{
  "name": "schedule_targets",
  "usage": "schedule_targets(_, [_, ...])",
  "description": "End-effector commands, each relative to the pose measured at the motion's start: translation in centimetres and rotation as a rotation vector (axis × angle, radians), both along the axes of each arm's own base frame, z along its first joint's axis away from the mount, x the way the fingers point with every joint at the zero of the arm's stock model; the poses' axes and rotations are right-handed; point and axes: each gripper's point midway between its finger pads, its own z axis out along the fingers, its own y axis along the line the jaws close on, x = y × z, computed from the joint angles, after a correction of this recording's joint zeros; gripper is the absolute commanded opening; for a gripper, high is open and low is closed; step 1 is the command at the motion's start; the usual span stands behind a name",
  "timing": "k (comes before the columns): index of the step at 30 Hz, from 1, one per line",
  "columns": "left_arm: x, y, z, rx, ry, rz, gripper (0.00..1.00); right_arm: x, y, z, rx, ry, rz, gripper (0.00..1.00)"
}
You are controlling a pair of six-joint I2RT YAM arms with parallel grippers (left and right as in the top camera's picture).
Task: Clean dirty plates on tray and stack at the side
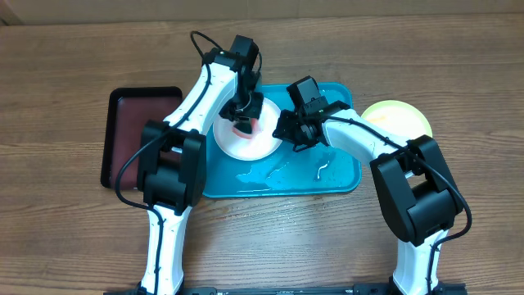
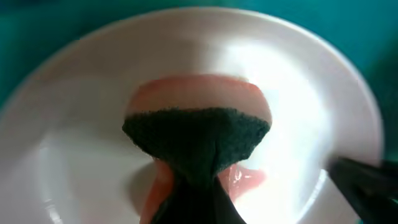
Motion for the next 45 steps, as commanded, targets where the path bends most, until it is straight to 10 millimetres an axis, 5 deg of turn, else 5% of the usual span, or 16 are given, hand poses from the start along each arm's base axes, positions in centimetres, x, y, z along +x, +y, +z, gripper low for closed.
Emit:
schedule_targets(1, [-0.1,-0.3,-0.4,0.000,0.015,-0.004,0.04,-0.1,-0.5,-0.7,-0.026,0.010,-0.004,0.04])
schedule_targets(6, [0.4,7.2,-0.1,0.394,-0.061,0.394,0.04,-0.1,-0.5,-0.7,-0.025,0.010,-0.004,0.04])
schedule_targets(9, [-0.3,8.7,0.3,0.474,-0.065,0.474,0.04,-0.1,-0.5,-0.7,-0.024,0.011,-0.002,0.04])
schedule_targets(13, [-1.5,7.5,0.0,0.422,0.008,0.428,0.04,-0.1,-0.5,-0.7,-0.023,0.011,-0.003,0.04])
schedule_targets(20, [-3.8,-1.7,0.1,-0.092,0.182,-0.006,0.04,-0.1,-0.5,-0.7,-0.023,0.010,-0.003,0.04])
schedule_targets(24, [-2.8,-2.6,0.2,-0.141,0.138,-0.026,0.04,-0.1,-0.5,-0.7,-0.023,0.011,-0.003,0.04])
schedule_targets(29, [0.7,0.1,-0.5,0.027,0.004,0.169,0.04,-0.1,-0.5,-0.7,-0.023,0.011,-0.003,0.04])
schedule_targets(34, [3.3,6.0,0.1,0.332,-0.177,0.414,0.04,-0.1,-0.5,-0.7,-0.023,0.012,-0.002,0.04])
schedule_targets(39, [2.4,9.7,1.3,0.538,-0.216,0.488,0.04,-0.1,-0.5,-0.7,-0.023,0.011,0.001,0.04])
schedule_targets(45, [-0.3,8.5,3.3,0.489,-0.056,0.396,0.04,-0.1,-0.4,-0.7,-0.021,0.011,0.002,0.04])
